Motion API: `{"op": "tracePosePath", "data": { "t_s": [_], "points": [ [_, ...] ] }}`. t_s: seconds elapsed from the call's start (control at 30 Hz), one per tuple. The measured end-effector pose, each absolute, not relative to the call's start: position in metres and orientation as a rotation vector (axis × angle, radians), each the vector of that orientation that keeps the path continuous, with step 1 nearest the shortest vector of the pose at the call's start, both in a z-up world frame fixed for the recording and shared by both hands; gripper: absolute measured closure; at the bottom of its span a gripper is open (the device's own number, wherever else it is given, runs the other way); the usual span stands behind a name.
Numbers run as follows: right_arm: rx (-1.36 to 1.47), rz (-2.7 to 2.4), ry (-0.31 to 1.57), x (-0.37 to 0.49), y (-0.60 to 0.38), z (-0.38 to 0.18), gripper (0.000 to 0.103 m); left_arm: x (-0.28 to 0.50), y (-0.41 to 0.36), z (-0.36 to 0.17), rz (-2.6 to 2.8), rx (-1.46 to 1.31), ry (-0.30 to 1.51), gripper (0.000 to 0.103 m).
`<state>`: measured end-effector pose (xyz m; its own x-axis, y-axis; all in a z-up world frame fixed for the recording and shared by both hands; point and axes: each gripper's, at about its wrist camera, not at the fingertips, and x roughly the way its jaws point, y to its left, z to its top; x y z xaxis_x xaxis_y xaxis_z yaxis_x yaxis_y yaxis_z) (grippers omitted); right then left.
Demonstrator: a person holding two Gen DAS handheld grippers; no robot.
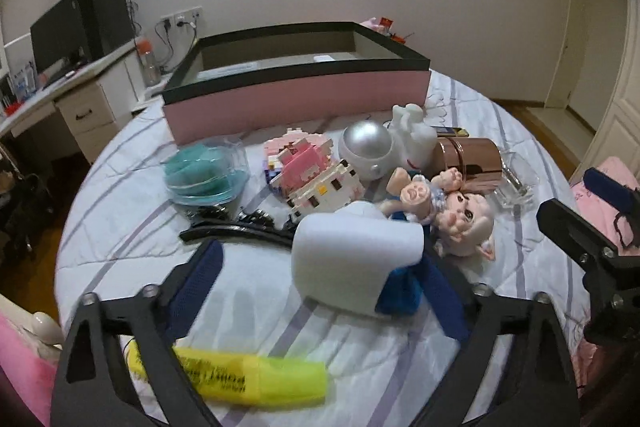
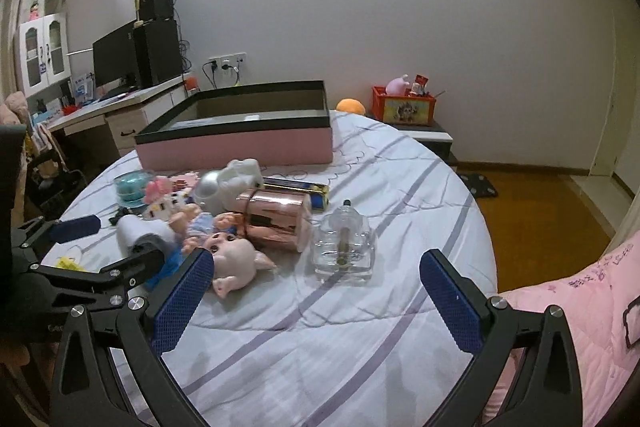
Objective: Organize rigid objects
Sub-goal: 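Grasp the white cylinder with blue base with the left tool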
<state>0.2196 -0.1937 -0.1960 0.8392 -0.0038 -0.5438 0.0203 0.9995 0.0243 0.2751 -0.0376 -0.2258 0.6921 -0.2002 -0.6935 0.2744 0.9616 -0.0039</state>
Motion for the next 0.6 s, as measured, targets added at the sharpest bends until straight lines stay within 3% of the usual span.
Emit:
{"op": "tracePosePath", "data": {
  "t_s": [0.03,0.2,0.6],
  "points": [
    [0.032,-0.014,0.580,0.222,-0.195,-0.197,0.000,0.277,-0.038,-0.227,-0.271,0.106,0.770,0.025],
    [0.031,-0.012,0.597,0.230,-0.195,-0.200,0.000,0.281,-0.038,-0.226,-0.350,0.064,0.787,0.051],
    [0.064,-0.069,0.676,0.253,-0.211,-0.213,0.000,0.254,-0.008,-0.213,-0.300,0.078,0.748,0.057]
  ]
}}
